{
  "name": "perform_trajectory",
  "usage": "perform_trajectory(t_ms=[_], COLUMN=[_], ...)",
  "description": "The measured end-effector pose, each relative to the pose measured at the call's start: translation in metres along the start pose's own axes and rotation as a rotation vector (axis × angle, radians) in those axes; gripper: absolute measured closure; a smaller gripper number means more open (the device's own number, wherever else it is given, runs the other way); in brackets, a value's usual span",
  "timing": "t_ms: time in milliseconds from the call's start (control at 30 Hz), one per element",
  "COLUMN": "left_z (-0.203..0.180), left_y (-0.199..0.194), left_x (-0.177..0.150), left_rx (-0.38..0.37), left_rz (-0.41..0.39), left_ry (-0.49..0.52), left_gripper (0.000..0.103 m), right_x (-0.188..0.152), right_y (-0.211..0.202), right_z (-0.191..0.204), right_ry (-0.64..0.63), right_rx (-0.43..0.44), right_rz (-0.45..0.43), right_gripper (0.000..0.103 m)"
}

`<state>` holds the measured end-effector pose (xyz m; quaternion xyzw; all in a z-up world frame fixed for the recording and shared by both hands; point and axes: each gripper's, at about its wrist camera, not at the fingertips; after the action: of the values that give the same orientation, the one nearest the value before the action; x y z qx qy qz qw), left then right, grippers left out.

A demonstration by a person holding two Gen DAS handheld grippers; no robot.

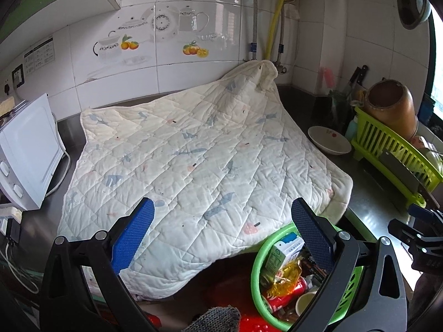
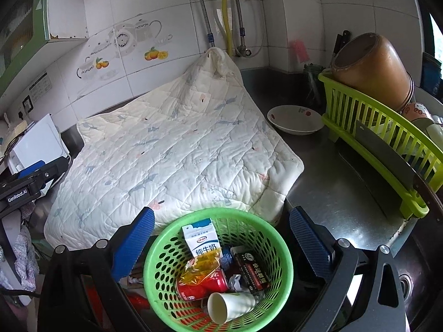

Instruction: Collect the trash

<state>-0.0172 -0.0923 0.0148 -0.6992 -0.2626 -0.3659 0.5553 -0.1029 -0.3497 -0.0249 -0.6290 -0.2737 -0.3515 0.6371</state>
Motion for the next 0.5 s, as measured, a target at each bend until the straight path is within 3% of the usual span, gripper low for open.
perform_trajectory(t_ms=[500], left_z=[-0.0032], left_y=[0.0036], left_x=[-0.0007], left_rx=[-0.002], left_rz=[0.018], left_ry=[0.012], left_gripper=[0.005], right_x=[-0.001], right_y=[-0.004], right_z=[-0.0048], right_ry=[0.017], right_rx=[-0.011], right_rz=[-0.009], right_gripper=[0.008])
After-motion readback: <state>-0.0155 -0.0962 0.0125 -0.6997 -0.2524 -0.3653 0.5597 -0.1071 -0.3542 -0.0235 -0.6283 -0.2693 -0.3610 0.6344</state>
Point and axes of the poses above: each gripper's, at about its wrist camera, not at the fingertips, and y roughly the way its jaws point, z to its left, x to its top, and after that the axes turned 5 degrees about -y, right-handed
